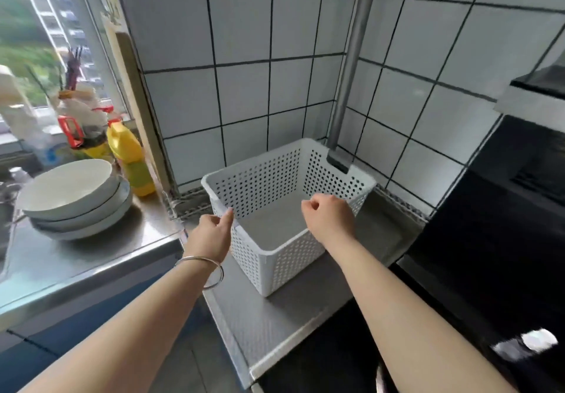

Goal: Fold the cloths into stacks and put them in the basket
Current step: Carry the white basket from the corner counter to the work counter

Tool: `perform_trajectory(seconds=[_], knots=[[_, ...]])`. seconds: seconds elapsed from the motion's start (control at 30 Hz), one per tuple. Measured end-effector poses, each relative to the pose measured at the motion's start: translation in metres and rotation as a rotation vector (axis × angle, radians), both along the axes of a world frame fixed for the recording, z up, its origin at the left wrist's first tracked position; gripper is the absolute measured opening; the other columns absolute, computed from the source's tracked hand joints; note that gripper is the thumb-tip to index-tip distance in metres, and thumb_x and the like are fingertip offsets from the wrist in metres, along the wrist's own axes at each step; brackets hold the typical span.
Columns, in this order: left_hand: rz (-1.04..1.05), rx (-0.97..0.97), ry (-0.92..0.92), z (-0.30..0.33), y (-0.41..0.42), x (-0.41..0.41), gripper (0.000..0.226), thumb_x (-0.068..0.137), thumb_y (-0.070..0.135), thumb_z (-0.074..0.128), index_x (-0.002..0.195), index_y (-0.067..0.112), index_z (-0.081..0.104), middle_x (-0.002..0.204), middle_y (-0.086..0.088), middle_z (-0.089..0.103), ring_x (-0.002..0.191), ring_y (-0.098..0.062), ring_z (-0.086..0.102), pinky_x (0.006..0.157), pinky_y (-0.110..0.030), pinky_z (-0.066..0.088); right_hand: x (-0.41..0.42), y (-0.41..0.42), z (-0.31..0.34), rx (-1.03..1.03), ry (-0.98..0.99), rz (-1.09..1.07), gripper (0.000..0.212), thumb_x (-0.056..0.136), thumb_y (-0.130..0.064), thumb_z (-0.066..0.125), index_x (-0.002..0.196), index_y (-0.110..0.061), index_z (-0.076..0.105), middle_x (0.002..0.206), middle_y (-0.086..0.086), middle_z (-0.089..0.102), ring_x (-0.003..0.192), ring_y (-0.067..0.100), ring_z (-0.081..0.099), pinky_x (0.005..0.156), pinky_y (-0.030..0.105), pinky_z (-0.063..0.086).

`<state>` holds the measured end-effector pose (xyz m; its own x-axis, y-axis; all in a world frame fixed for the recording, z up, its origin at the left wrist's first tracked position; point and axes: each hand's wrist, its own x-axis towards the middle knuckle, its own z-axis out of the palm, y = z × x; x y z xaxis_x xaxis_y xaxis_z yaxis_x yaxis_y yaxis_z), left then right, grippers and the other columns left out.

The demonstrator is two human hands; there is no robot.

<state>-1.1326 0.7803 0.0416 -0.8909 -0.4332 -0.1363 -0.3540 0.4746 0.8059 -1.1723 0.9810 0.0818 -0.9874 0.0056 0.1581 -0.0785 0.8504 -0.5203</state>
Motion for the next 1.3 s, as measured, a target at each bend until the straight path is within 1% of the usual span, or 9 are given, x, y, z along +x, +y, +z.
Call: perform_trajectory(seconds=[0.17, 0.23, 0.33, 0.57, 0.73, 0.93, 1.07, 1.2, 1.3], knots=[[0.405, 0.187, 0.029, -0.019, 0.009, -0.049, 0.038, 0.088, 0.036, 0.053, 0.062, 0.008, 0.058, 0.070, -0.016, 0.060, 0.068, -0.031, 0.057, 0.065, -0.034, 0.044, -0.105, 0.026, -0.021, 0.004, 0.106, -0.068, 0.029, 0.087, -0.022, 0.049, 0.060, -0.011, 0.052, 0.075, 0.013, 0.059, 0.077, 0.030, 0.049, 0.056, 0.035, 0.036], [0.473, 0.246, 0.025, -0.029, 0.008, -0.060, 0.038, 0.084, 0.035, 0.058, 0.063, 0.004, 0.059, 0.065, -0.015, 0.058, 0.064, -0.030, 0.054, 0.060, -0.033, 0.039, -0.139, 0.037, -0.028, 0.062, 0.192, -0.084, 0.022, 0.087, -0.021, 0.051, 0.082, -0.006, 0.065, 0.096, 0.015, 0.064, 0.095, 0.033, 0.051, 0.078, 0.038, 0.041], [0.530, 0.267, 0.022, -0.041, 0.011, -0.080, 0.036, 0.078, 0.040, 0.053, 0.067, 0.007, 0.061, 0.066, -0.013, 0.060, 0.074, -0.038, 0.060, 0.070, -0.039, 0.047, -0.189, 0.054, -0.035, 0.129, 0.202, -0.094, 0.020, 0.086, -0.020, 0.056, 0.101, -0.010, 0.064, 0.111, 0.012, 0.060, 0.108, 0.031, 0.047, 0.088, 0.039, 0.040], [0.580, 0.351, 0.116, -0.054, 0.016, -0.093, 0.023, 0.089, 0.028, 0.045, 0.078, 0.009, 0.054, 0.069, -0.009, 0.056, 0.054, -0.022, 0.049, 0.062, -0.034, 0.044, -0.246, 0.066, -0.052, 0.178, 0.022, -0.065, 0.035, 0.089, -0.021, 0.055, 0.121, -0.007, 0.051, 0.124, 0.017, 0.052, 0.111, 0.036, 0.051, 0.083, 0.038, 0.045], [0.598, 0.382, 0.113, -0.054, 0.014, -0.096, 0.021, 0.090, 0.025, 0.043, 0.074, 0.012, 0.047, 0.062, -0.008, 0.049, 0.051, -0.022, 0.042, 0.055, -0.031, 0.038, -0.265, 0.056, -0.051, 0.219, -0.126, -0.101, 0.041, 0.096, -0.035, 0.042, 0.116, -0.004, 0.058, 0.109, 0.017, 0.064, 0.096, 0.034, 0.061, 0.066, 0.030, 0.042], [0.597, 0.324, 0.077, -0.035, -0.007, -0.090, 0.025, 0.091, 0.029, 0.041, 0.075, 0.010, 0.048, 0.068, -0.011, 0.048, 0.052, -0.025, 0.042, 0.058, -0.032, 0.039, -0.247, 0.049, -0.033, 0.135, -0.190, -0.144, 0.053, 0.097, -0.044, 0.035, 0.116, -0.001, 0.058, 0.108, 0.020, 0.063, 0.091, 0.034, 0.061, 0.065, 0.032, 0.044], [0.552, 0.162, 0.140, -0.003, -0.043, -0.057, 0.031, 0.093, 0.034, 0.041, 0.083, 0.008, 0.053, 0.079, -0.017, 0.057, 0.073, -0.033, 0.054, 0.074, -0.042, 0.049, -0.194, 0.038, 0.003, 0.076, -0.131, -0.135, 0.050, 0.097, -0.044, 0.033, 0.114, -0.003, 0.056, 0.108, 0.022, 0.061, 0.084, 0.033, 0.056, 0.068, 0.033, 0.045], [0.520, 0.127, 0.251, 0.040, -0.088, -0.004, 0.032, 0.096, 0.029, 0.040, 0.068, 0.015, 0.047, 0.062, -0.007, 0.049, 0.069, -0.028, 0.047, 0.066, -0.043, 0.040, -0.125, 0.010, 0.037, 0.001, -0.109, -0.101, 0.048, 0.098, -0.041, 0.033, 0.106, 0.000, 0.057, 0.099, 0.024, 0.061, 0.080, 0.036, 0.061, 0.068, 0.040, 0.053], [0.553, 0.025, 0.294, 0.072, -0.126, 0.056, 0.030, 0.096, 0.030, 0.040, 0.070, 0.017, 0.046, 0.074, -0.024, 0.058, 0.072, -0.041, 0.053, 0.071, -0.050, 0.047, -0.064, -0.031, 0.061, 0.001, -0.073, -0.051, 0.045, 0.099, -0.038, 0.030, 0.100, 0.001, 0.054, 0.091, 0.023, 0.055, 0.073, 0.032, 0.054, 0.062, 0.032, 0.043]])
